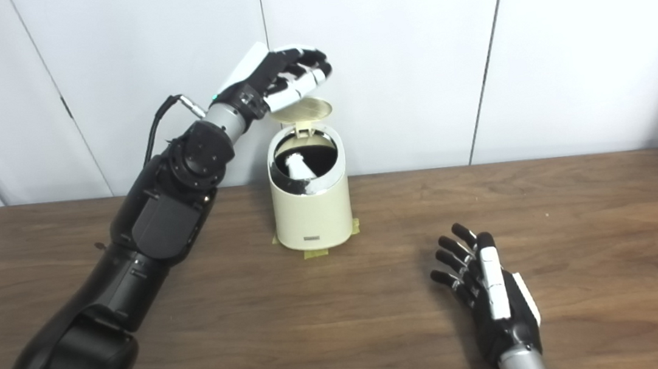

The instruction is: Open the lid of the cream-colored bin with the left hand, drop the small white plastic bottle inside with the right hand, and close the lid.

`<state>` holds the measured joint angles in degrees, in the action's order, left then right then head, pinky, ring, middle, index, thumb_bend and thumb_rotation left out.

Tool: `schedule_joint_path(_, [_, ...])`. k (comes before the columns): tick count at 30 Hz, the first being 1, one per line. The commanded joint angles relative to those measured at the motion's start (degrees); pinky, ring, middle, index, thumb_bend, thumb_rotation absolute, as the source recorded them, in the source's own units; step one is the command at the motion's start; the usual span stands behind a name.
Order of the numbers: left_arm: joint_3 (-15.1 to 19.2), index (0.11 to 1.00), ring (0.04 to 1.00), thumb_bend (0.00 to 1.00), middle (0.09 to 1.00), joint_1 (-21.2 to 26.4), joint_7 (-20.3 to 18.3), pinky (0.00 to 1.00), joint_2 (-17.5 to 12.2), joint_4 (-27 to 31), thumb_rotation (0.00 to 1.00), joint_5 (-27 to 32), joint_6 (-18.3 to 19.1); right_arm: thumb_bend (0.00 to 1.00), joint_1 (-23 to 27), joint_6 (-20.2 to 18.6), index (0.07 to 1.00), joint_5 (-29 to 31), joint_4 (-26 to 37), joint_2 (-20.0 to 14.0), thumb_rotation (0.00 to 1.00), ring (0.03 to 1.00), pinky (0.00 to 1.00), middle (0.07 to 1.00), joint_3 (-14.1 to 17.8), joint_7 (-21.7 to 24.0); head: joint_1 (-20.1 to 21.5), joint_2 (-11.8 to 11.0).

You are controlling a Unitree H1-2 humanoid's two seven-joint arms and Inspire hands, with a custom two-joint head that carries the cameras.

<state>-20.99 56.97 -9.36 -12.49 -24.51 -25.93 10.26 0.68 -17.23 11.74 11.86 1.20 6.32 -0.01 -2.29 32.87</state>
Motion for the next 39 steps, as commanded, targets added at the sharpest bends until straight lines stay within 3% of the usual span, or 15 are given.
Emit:
schedule_joint_path(1, [-0.29,0.795,0.787,0.50,0.812,3.57,1.31,0.70,-1.72,2.59,0.74,-3.42,-1.97,0.52,1.67,1.62,0.891,-0.24,-0.16,-0.39,0.94,0.819,0.70,0.824,-0.59,0.67,0.01,-0.04])
schedule_joint_path(6, [-3.85,0.753,0.715,0.52,0.755,3.58,1.43,0.63,-3.42,3.71,0.73,-10.59,-4.24,0.50,1.74,1.36,0.892,-1.15,-0.82,-0.44,0.95,0.802,0.72,0.804,-0.95,-0.21,-0.11,-0.17])
schedule_joint_path(13, [-6.74,0.714,0.728,0.56,0.729,2.48,2.73,0.67,-5.17,4.70,0.73,-18.56,-8.26,0.51,1.85,1.76,0.893,-1.10,-1.23,-0.77,0.95,0.813,0.73,0.796,-0.59,-0.19,-0.34,0.00])
schedule_joint_path(19, [-6.10,0.733,0.706,0.59,0.733,0.29,-0.83,0.62,-5.49,6.99,0.79,-19.70,-6.70,0.52,1.89,2.50,0.902,-1.73,-1.98,-1.33,0.95,0.813,0.74,0.801,-0.84,-0.01,-0.28,-0.06])
schedule_joint_path(22, [-5.29,0.749,0.742,0.58,0.763,-1.06,-3.66,0.67,-5.43,8.79,0.80,-18.82,-5.33,0.51,1.99,2.81,0.903,-1.55,-2.31,-1.50,0.95,0.814,0.74,0.804,-0.70,0.02,-0.29,0.10])
schedule_joint_path(25, [-4.68,0.743,0.704,0.57,0.743,-2.55,-4.33,0.62,-5.41,10.10,0.78,-19.10,-5.53,0.51,2.05,2.99,0.904,-1.75,-2.48,-1.58,0.94,0.814,0.73,0.804,-0.69,-0.21,-0.29,0.10])
schedule_joint_path(31, [-4.06,0.761,0.711,0.56,0.746,-5.54,-8.55,0.63,-6.08,13.40,0.80,-18.92,-4.47,0.52,1.97,3.30,0.901,-1.92,-2.56,-1.81,0.93,0.801,0.71,0.794,-0.62,-0.18,0.08,0.62])
schedule_joint_path(39, [-4.04,0.751,0.722,0.54,0.751,-8.90,-9.99,0.64,-7.13,15.26,0.78,-19.29,-5.25,0.51,1.93,2.87,0.903,-1.88,-2.35,-2.40,0.93,0.807,0.72,0.798,-0.81,0.12,0.22,1.05])
